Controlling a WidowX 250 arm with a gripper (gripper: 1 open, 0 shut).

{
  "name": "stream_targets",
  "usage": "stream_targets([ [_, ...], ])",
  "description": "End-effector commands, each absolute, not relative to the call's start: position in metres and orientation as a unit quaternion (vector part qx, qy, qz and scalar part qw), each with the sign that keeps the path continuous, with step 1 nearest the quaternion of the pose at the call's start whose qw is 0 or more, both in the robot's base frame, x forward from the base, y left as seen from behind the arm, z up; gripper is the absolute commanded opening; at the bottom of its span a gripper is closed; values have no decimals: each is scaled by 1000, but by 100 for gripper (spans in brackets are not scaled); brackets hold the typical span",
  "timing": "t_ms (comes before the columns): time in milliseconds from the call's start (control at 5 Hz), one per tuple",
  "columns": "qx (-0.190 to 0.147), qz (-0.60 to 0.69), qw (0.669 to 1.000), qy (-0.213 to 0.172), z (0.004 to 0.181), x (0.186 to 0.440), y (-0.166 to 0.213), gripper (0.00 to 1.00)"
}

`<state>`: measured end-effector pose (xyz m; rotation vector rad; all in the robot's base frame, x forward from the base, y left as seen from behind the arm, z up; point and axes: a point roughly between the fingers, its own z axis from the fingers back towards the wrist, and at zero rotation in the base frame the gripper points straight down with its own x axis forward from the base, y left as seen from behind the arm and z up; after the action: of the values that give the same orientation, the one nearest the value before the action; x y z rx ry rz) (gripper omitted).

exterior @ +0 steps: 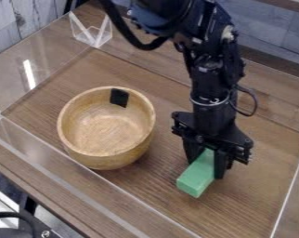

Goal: Move green stick from inside the wooden bowl to the table next to it

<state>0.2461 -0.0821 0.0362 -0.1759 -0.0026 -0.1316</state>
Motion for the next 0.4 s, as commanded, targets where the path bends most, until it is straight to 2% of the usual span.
stream_targets([
  [0, -93, -65, 994, -5, 42, 247, -81, 0],
  [200, -96, -63, 993, 6, 40, 244, -80, 0],
])
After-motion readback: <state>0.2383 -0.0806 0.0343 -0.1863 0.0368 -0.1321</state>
